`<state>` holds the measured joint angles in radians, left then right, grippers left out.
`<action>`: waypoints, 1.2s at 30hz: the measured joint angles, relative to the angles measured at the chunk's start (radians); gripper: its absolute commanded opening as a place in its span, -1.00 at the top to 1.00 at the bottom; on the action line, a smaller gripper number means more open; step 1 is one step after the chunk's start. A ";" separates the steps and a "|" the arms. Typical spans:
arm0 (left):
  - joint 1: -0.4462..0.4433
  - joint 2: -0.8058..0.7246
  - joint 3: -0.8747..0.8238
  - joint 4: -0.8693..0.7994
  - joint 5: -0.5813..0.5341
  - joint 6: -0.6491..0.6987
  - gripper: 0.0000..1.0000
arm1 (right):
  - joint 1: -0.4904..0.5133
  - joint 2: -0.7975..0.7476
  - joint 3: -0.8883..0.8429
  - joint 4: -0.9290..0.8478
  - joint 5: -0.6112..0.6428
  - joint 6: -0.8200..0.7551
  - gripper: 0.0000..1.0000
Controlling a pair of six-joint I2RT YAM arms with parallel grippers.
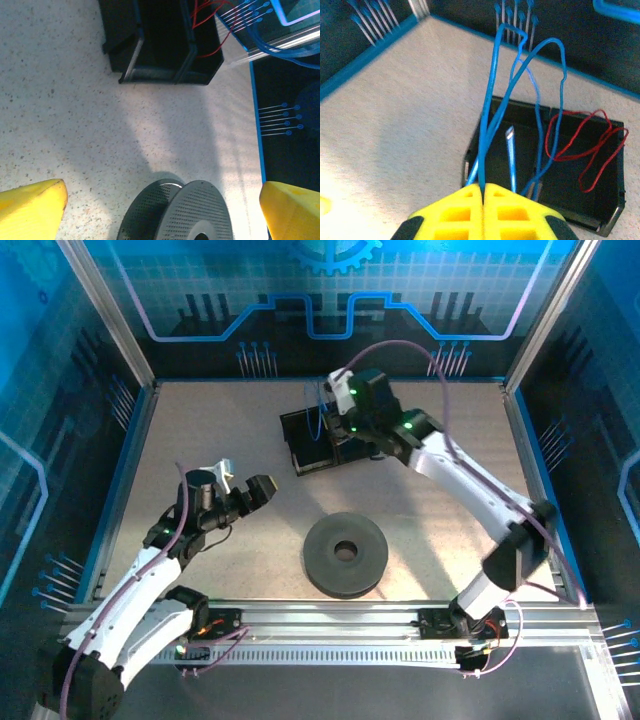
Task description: Wrap the cables
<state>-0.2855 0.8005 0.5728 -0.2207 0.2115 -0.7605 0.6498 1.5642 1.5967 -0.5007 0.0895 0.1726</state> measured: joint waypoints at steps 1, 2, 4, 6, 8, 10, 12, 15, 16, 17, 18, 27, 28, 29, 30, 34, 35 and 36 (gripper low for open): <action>0.000 -0.003 0.015 -0.004 0.002 0.002 -0.99 | -0.006 -0.055 -0.039 0.014 -0.031 0.008 1.00; -0.001 -0.005 0.028 -0.004 0.003 0.003 -0.99 | -0.017 -0.096 -0.070 0.019 -0.056 0.016 1.00; -0.001 -0.007 0.053 0.001 0.019 0.003 -0.96 | -0.058 -0.194 -0.164 0.050 -0.134 0.045 1.00; -0.002 -0.008 0.072 0.016 0.046 -0.001 -0.85 | -0.122 -0.291 -0.270 0.078 -0.226 0.089 1.00; -0.003 0.003 0.085 0.034 0.082 -0.014 -0.66 | -0.182 -0.360 -0.352 0.099 -0.299 0.127 1.00; -0.016 0.031 0.106 0.058 0.116 -0.033 -0.52 | -0.238 -0.424 -0.429 0.129 -0.380 0.180 1.00; -0.051 0.061 0.130 0.080 0.135 -0.039 -0.42 | -0.279 -0.478 -0.491 0.148 -0.452 0.225 1.00; -0.138 0.100 0.185 0.085 0.134 -0.035 -0.34 | -0.298 -0.527 -0.542 0.174 -0.529 0.270 1.00; -0.162 0.113 0.204 0.086 0.134 -0.029 -0.32 | -0.299 -0.540 -0.552 0.181 -0.547 0.281 1.00; -0.183 0.127 0.226 0.089 0.134 -0.025 -0.30 | -0.299 -0.552 -0.561 0.186 -0.563 0.290 1.00; -0.200 0.140 0.245 0.091 0.134 -0.024 -0.28 | -0.299 -0.564 -0.570 0.192 -0.578 0.300 1.00; -0.445 0.265 0.441 0.021 0.018 0.111 -0.09 | -0.300 -0.594 -0.617 0.251 -0.651 0.377 1.00; -0.462 0.279 0.462 0.010 0.003 0.127 -0.09 | -0.300 -0.594 -0.617 0.255 -0.657 0.383 1.00; -0.473 0.291 0.478 0.004 -0.013 0.142 -0.10 | -0.300 -0.594 -0.617 0.260 -0.660 0.387 1.00; -0.480 0.300 0.489 -0.004 -0.028 0.160 -0.10 | -0.300 -0.594 -0.617 0.265 -0.665 0.393 1.00; -0.518 0.350 0.530 -0.044 -0.098 0.240 -0.12 | -0.300 -0.594 -0.624 0.284 -0.677 0.420 1.00; -0.533 0.368 0.543 -0.052 -0.112 0.263 -0.11 | -0.300 -0.594 -0.626 0.286 -0.679 0.428 1.00; -0.550 0.390 0.560 -0.063 -0.128 0.292 -0.12 | -0.300 -0.594 -0.627 0.285 -0.681 0.434 1.00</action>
<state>-0.8352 1.1904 1.1328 -0.2840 0.0837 -0.4683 0.3500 0.9707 0.9699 -0.2153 -0.5915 0.6067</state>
